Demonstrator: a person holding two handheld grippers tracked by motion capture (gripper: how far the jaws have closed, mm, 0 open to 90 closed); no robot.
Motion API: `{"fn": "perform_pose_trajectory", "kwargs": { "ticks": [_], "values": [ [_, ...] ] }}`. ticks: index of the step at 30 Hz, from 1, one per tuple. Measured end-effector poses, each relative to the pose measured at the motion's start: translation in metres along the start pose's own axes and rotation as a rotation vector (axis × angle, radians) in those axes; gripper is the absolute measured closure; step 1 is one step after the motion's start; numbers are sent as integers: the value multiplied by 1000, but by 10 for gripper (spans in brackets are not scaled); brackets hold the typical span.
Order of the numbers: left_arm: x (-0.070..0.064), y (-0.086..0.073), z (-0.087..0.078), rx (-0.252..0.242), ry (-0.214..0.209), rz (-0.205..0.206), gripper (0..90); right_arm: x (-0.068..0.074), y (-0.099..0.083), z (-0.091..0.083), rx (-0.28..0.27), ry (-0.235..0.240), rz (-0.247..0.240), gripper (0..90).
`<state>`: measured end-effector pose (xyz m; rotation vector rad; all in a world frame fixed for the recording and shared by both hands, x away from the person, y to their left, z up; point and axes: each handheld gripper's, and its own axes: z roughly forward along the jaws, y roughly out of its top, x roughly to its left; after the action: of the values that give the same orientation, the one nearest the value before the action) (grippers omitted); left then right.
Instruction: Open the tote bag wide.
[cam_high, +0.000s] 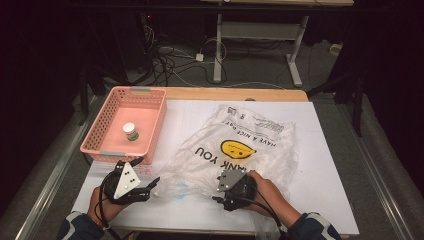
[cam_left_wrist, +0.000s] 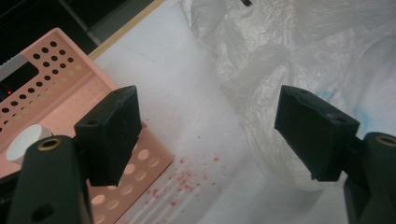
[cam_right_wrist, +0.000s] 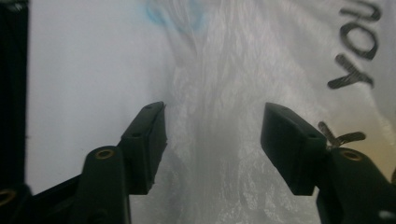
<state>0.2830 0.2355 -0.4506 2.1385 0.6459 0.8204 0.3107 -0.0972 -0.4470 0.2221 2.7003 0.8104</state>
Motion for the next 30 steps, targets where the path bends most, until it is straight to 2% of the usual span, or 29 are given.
{"fn": "perform_pose_trajectory", "kwargs": {
  "ticks": [1, 2, 4, 5, 6, 9, 12, 15, 18, 21, 25, 26, 28, 29, 30],
  "values": [
    [0, 0, 0, 2, 1, 1, 222, -1, -1, 4, 27, -7, 5, 476],
    [0, 0, 0, 3, 2, 3, 221, -4, -3, 11, 68, -23, -7, 586],
    [0, 0, 0, 4, 1, 4, 221, -8, -5, 14, 81, -37, 21, 688],
    [0, 0, 1, 4, 2, 5, 221, -8, -5, 14, 81, -37, 21, 688],
    [0, 0, 1, 4, 2, 5, 221, -11, -6, 12, 72, -48, 35, 773],
    [1, 0, 0, 2, 3, 3, 221, -17, -6, 6, 30, -73, 70, 853],
    [2, 1, -1, -4, 7, -1, 221, -23, -5, 4, 3, -93, 84, 860],
    [5, 2, -2, -15, 12, -10, 221, -34, -3, -2, -47, -117, 129, 900],
    [9, 5, -3, -22, 22, -19, 222, -45, 0, -6, -75, -161, 153, 900],
    [14, 10, -5, -30, 48, -31, 224, -61, 9, -13, -131, -220, 189, 900],
    [27, 16, -9, -31, 89, -61, 224, -70, 17, -24, -172, -255, 190, 900],
    [32, 17, -10, -31, 98, -74, 224, -75, 23, -35, -213, -280, 202, 900],
    [42, 21, -12, -30, 113, -97, 224, -77, 26, -40, -232, -290, 205, 900],
    [48, 23, -13, -26, 123, -102, 224, -80, 32, -49, -269, -311, 206, 900],
    [54, 26, -14, -22, 132, -106, 224, -80, 32, -49, -269, -311, 206, 900]
  ]
}}
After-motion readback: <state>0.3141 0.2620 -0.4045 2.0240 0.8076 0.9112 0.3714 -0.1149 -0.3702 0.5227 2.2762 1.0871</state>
